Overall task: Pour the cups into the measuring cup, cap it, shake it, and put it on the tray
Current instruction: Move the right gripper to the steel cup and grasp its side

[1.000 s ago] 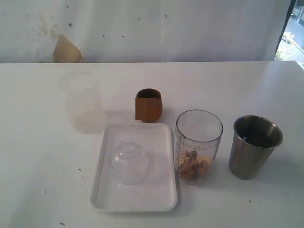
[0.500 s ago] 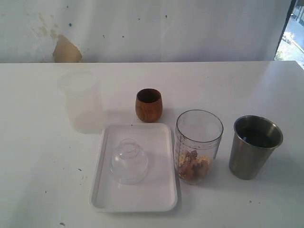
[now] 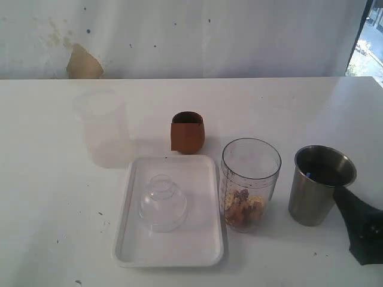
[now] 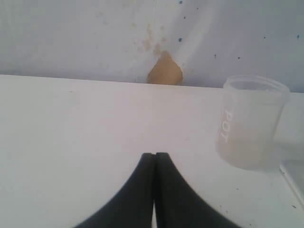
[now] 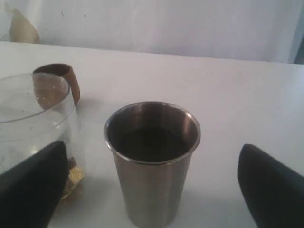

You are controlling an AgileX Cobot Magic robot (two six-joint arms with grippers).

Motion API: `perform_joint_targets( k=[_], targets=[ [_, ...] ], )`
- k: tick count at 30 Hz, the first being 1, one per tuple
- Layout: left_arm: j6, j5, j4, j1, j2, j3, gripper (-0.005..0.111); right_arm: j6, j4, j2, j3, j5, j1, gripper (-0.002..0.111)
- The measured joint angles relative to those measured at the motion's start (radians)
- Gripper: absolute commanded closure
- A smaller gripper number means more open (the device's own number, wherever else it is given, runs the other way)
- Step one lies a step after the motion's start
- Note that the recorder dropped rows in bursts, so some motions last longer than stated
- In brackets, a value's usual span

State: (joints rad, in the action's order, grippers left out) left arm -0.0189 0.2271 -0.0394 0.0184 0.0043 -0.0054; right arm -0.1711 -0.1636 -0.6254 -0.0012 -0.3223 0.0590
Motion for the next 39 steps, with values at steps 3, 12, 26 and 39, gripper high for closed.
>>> perform_joint_targets(
  k=[3,12,26,39],
  targets=[
    [0.0,0.0,0.0,0.0,0.0,0.0,0.107,0.039,-0.009,-0.074,0.0,-0.035,0.0,0.019],
    [0.0,0.0,0.0,0.0,0.0,0.0,0.107,0.067,-0.058,-0.18,0.0,-0.082,0.0,0.005],
    [0.0,0.0,0.0,0.0,0.0,0.0,0.107,0.063,-0.077,-0.406,0.0,-0.286,0.0,0.005],
    [0.0,0.0,0.0,0.0,0.0,0.0,0.107,0.156,0.026,-0.6,-0.002,-0.485,0.0,0.005]
  ],
)
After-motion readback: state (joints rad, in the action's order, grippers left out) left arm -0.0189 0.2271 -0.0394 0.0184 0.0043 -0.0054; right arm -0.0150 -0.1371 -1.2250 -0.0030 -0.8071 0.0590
